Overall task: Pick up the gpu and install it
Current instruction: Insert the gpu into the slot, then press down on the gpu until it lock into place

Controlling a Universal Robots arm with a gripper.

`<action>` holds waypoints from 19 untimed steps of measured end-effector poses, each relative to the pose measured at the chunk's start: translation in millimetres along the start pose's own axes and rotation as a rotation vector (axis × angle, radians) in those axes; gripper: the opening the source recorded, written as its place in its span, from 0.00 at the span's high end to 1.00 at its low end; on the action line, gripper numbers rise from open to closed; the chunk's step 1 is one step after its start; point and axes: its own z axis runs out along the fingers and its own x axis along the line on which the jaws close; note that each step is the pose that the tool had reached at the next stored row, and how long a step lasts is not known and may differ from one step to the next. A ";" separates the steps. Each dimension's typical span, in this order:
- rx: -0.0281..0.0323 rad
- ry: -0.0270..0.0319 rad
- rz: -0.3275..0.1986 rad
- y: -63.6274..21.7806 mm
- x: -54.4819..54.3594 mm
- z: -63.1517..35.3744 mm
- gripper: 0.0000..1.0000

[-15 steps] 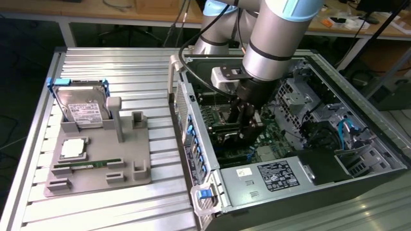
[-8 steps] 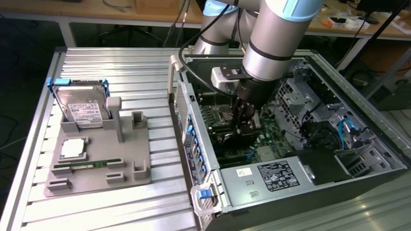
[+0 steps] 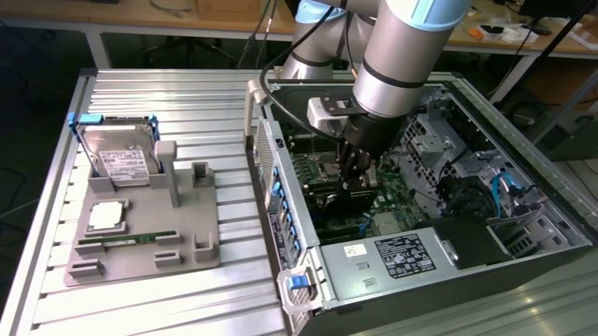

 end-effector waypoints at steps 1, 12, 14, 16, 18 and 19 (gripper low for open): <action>0.0001 0.0000 0.000 0.0 0.0 0.0 0.89; 0.0000 0.0000 0.000 0.5 0.0 0.0 0.89; 0.0000 0.0000 0.000 0.5 0.0 0.0 0.89; 0.0001 -0.0012 0.000 0.4 0.0 1.3 0.89; 0.0000 -0.0012 0.000 0.5 -0.2 5.5 0.89; -0.0002 -0.0006 0.000 0.5 -0.2 8.0 0.89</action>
